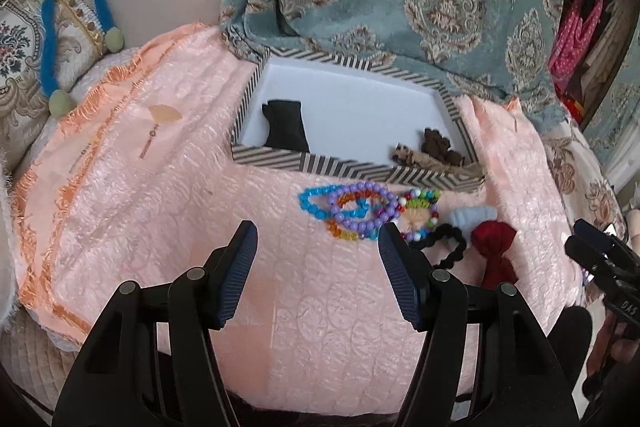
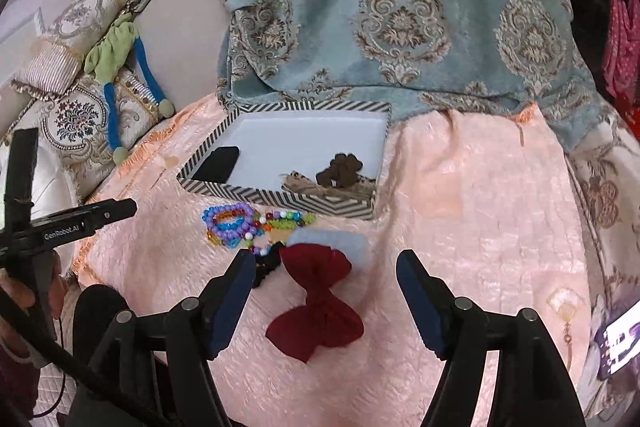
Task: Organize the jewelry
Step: 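Move both grippers back toward the bead bracelets beside the tray, then grasp the purple bead bracelet with the left gripper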
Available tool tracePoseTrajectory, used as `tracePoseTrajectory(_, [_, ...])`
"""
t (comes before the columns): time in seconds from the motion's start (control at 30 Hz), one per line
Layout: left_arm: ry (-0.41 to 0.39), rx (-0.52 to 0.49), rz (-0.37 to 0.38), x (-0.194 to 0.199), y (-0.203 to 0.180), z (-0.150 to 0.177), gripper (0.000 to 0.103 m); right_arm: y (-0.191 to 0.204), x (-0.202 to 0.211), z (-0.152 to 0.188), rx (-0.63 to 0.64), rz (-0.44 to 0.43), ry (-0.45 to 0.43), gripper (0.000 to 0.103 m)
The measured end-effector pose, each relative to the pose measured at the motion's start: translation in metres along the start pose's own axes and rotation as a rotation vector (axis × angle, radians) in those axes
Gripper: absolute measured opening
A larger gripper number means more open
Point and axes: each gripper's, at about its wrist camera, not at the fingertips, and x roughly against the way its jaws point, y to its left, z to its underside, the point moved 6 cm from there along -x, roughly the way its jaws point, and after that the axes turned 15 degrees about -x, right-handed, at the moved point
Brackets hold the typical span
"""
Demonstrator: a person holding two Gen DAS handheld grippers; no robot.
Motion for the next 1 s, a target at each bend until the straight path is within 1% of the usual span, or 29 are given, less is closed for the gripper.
tracePoseTrajectory(0.13, [0.031,0.001,0.017,-0.02,0.003,0.006,0.063,-0.004,-0.007,0.005,-0.004,-0.037,0.013,0.07])
tracePoseTrajectory(0.3, [0.037,0.008,0.046,-0.041,0.007,0.005,0.063,0.003,-0.021,0.007,0.011,-0.07,0.029,0.07])
tracePoseTrajectory(0.47, [0.055,0.069,0.12,-0.065,0.01,-0.004,0.062,0.007,-0.036,0.012,0.041,-0.067,0.048,0.07])
tracePoseTrajectory(0.53, [0.066,0.096,0.15,-0.074,0.009,-0.01,0.056,0.006,-0.04,0.013,0.044,-0.059,0.055,0.07])
tracePoseTrajectory(0.6, [0.083,0.101,0.166,-0.084,0.006,-0.015,0.053,0.003,-0.043,0.013,0.034,-0.063,0.064,0.07])
tracePoseTrajectory(0.67, [0.111,0.11,0.172,-0.095,0.005,-0.017,0.047,0.0,-0.046,0.014,0.022,-0.068,0.075,0.07])
tracePoseTrajectory(0.7, [0.126,0.114,0.178,-0.1,0.004,-0.017,0.042,0.0,-0.047,0.014,0.021,-0.068,0.077,0.07])
tracePoseTrajectory(0.77, [0.155,0.118,0.193,-0.111,0.001,-0.018,0.04,-0.002,-0.048,0.015,0.016,-0.068,0.081,0.07])
tracePoseTrajectory(0.87, [0.184,0.129,0.191,-0.124,0.0,-0.017,0.038,-0.005,-0.05,0.015,-0.001,-0.072,0.086,0.07])
tracePoseTrajectory(0.93, [0.197,0.152,0.204,-0.13,0.001,-0.016,0.028,-0.005,-0.051,0.014,-0.011,-0.08,0.09,0.07])
tracePoseTrajectory(0.97, [0.197,0.16,0.211,-0.132,0.001,-0.016,0.024,-0.005,-0.052,0.014,-0.012,-0.085,0.094,0.07])
tracePoseTrajectory(1.0, [0.196,0.163,0.212,-0.133,0.001,-0.017,0.019,-0.003,-0.052,0.014,-0.01,-0.088,0.094,0.07])
